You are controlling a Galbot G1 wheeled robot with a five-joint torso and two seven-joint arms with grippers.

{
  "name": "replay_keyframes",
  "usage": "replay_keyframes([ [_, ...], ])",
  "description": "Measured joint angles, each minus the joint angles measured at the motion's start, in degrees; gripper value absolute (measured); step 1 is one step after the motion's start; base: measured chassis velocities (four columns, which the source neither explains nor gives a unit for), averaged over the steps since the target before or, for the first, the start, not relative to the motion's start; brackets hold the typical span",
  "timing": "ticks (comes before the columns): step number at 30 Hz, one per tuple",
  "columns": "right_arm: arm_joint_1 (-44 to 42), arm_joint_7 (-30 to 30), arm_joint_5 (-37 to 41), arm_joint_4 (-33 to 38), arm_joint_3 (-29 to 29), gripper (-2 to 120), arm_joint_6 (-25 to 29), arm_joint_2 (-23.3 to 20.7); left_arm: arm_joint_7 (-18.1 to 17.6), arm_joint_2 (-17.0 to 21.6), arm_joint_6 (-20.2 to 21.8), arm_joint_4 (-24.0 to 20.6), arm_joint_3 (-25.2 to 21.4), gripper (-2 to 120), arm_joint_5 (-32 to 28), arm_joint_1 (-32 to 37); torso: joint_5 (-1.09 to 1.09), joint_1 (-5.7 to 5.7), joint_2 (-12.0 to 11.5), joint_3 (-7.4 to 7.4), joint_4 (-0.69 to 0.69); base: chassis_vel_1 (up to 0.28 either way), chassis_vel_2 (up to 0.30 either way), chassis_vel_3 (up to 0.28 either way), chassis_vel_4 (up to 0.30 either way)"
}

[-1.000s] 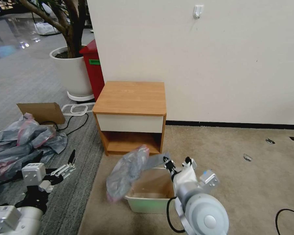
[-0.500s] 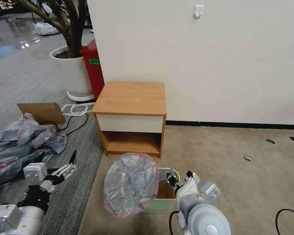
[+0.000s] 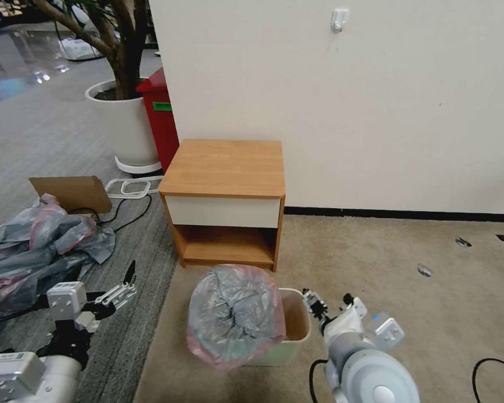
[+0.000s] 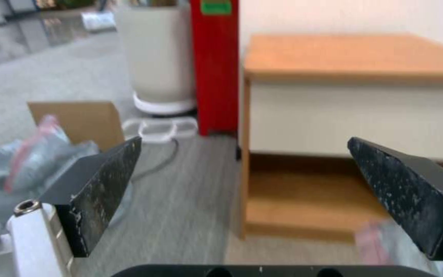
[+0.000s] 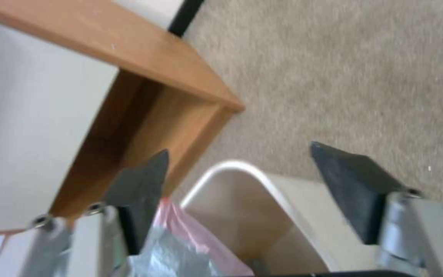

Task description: Pick up the garbage bag from the table and place it over the trash can.

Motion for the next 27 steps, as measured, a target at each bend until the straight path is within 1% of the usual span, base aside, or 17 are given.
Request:
replay_keyframes([
  [1,0.01,-0.05,0.0,0.75,0.65,83,-0.04,-0.18,0.04,0.35,0.67,0.0,0.8,100,0.55,0.05,-0.01,0.0,0.0,0.0,-0.01,0.0,0.0,0.0,0.0],
  [4,0.0,-0.25,0.01,1.65,1.42,89,-0.2,-0.51,0.07,0.53,1.04,0.0,1.22,100,0.83,0.12,-0.01,0.0,0.0,0.0,0.0,0.0,0.0,0.0,0.0],
  [5,-0.03,-0.83,-0.01,2.32,2.36,97,-0.42,-0.83,0.23,0.99,1.77,0.0,1.94,100,1.0,-0.06,0.01,0.0,0.0,0.0,0.03,0.0,0.0,0.0,0.0],
  [6,-0.09,-1.45,-0.12,2.52,2.91,99,-0.65,-0.96,0.67,2.49,2.81,0.0,3.61,100,0.98,-0.5,-0.01,0.0,0.0,0.0,0.02,0.0,0.0,0.0,0.0],
  [8,-0.17,-1.85,-0.29,2.57,3.27,99,-0.8,-1.05,0.74,3.24,3.13,0.01,4.09,100,0.93,-0.74,-0.02,0.0,0.0,0.0,0.01,0.0,0.0,0.0,0.0],
  [9,-0.43,-2.92,-0.94,2.58,4.16,100,-1.15,-1.24,0.87,6.17,4.07,0.01,5.45,100,-0.16,-1.83,0.01,0.0,0.0,0.0,0.0,0.0,0.0,0.0,0.0],
  [11,-0.77,-3.88,-2.05,2.48,4.93,100,-1.34,-1.44,0.87,9.2,5.17,0.01,6.76,100,-1.92,-3.5,-0.01,0.0,0.0,0.0,-0.01,0.0,0.0,0.0,0.0],
  [12,-0.77,-3.88,-2.05,2.48,4.93,100,-1.34,-1.44,0.87,9.2,5.17,0.01,6.76,100,-1.92,-3.5,-0.01,0.0,0.0,0.0,-0.01,0.0,0.0,0.0,0.0],
  [14,-1.42,-5.15,-3.33,2.29,5.84,100,-1.53,-1.54,0.82,12.54,6.63,0.0,9.09,100,-3.08,-6.33,0.0,0.0,0.0,0.0,0.0,0.0,0.0,0.0,0.0],
  [16,-1.6,-5.47,-3.71,2.25,6.07,100,-1.58,-1.55,0.78,13.33,6.97,0.01,9.88,100,-3.18,-7.16,-0.01,0.0,0.0,0.0,-0.01,0.0,0.0,0.0,0.0],
  [18,-2.04,-6.05,-5.02,1.99,6.29,100,-1.66,-1.62,0.15,15.03,8.18,0.23,14.01,100,-3.24,-9.91,0.0,0.0,0.0,0.0,-0.01,0.0,0.0,0.0,0.0],
  [20,-2.24,-6.18,-6.04,1.75,6.2,100,-1.66,-1.71,-0.49,15.36,8.7,1.31,16.68,100,-2.86,-11.49,0.01,0.0,0.0,0.0,-0.01,0.0,0.0,0.0,0.0],
  [21,-2.24,-6.18,-6.04,1.75,6.2,100,-1.66,-1.71,-0.49,15.36,8.7,1.31,16.68,100,-2.86,-11.49,0.01,0.0,0.0,0.0,-0.01,0.0,0.0,0.0,0.0],
  [23,-2.37,-6.27,-7.23,1.56,5.95,100,-1.64,-1.79,-1.16,15.22,9.16,3.06,19.81,100,-1.81,-13.55,0.0,0.0,0.0,0.0,0.0,0.0,0.0,0.0,0.0],
  [25,-2.33,-6.48,-8.07,1.34,5.59,100,-1.62,-1.89,-2.3,13.98,9.44,5.65,23.1,100,-0.16,-15.83,-0.01,0.0,0.0,0.0,-0.01,0.0,0.0,0.0,0.0],
  [26,-2.33,-6.48,-8.07,1.34,5.59,100,-1.62,-1.89,-2.3,13.98,9.44,5.65,23.1,100,-0.16,-15.83,-0.01,0.0,0.0,0.0,-0.01,0.0,0.0,0.0,0.0],
  [27,-2.15,-6.51,-8.29,1.15,5.37,100,-1.61,-1.94,-3.1,13.11,9.65,6.74,24.34,100,0.64,-16.52,-0.02,0.0,0.0,0.0,-0.01,0.0,0.0,0.0,0.0],
])
